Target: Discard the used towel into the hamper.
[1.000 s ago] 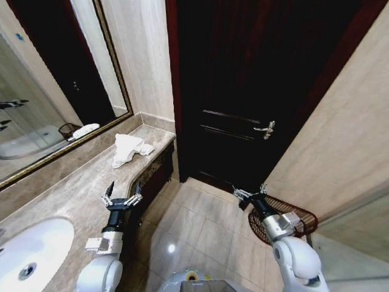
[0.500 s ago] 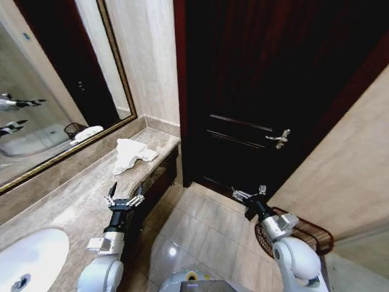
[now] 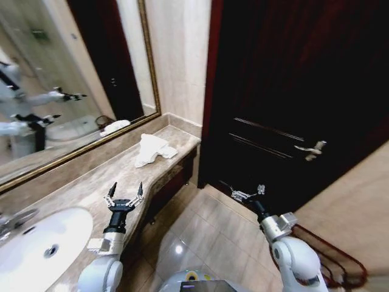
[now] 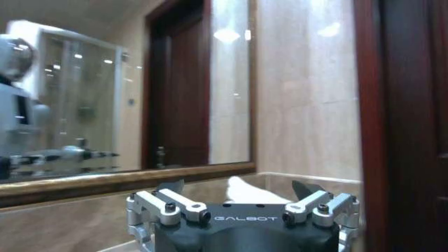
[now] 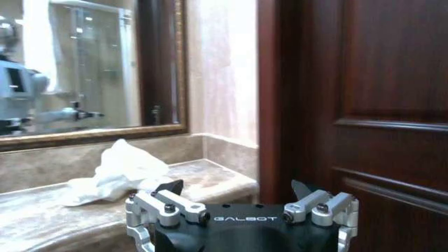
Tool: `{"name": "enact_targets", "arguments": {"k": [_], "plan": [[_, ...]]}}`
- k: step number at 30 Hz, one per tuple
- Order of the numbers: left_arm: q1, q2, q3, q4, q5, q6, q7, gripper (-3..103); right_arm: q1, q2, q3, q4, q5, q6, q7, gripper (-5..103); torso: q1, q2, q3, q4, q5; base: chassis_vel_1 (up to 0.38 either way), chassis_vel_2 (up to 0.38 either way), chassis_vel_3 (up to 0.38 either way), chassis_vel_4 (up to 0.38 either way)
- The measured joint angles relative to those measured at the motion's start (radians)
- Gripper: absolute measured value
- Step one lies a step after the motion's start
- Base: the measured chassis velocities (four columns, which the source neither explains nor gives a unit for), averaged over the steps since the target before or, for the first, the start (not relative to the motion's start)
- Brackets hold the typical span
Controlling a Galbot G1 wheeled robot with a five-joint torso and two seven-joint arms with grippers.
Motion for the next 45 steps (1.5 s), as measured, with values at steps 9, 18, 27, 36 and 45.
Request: {"name": "enact_targets", "arguments": {"k": [9,18,27,36,45], "plan": [[0.003,0.003,-0.005,0.000,0.000,0.003,-0.006,100,-0.003,0.003,-0.001,0.005,-0.002,0.001,0.000,100,0.001,0.000,0.000,0.0002,0.0001,0.041,0.180,0.181,0.039],[-0.001,0.014,0.001,0.002,0.003,0.012,-0.006,100,-0.020,0.007,-0.002,0.005,0.006,0.028,-0.014,100,0.001,0.000,0.000,-0.0003,0.0001,-0.019,0.056,0.052,-0.014],[-0.002,0.019,-0.004,0.001,0.001,0.016,-0.008,100,-0.021,0.013,0.004,0.001,-0.008,0.048,-0.017,100,0.000,0.000,0.000,0.0000,0.0000,0.000,0.000,0.000,0.000],[-0.001,0.014,-0.002,0.001,0.000,0.010,-0.009,100,-0.019,0.011,0.010,-0.016,-0.008,0.073,-0.029,100,0.000,0.000,0.000,0.0000,0.0000,0.000,0.000,0.000,0.000],[-0.006,0.015,-0.001,0.002,0.000,0.013,-0.014,100,-0.015,0.010,0.004,-0.015,-0.013,0.066,-0.028,100,0.001,0.000,0.000,0.0000,0.0001,-0.029,0.027,0.027,-0.030]]}}
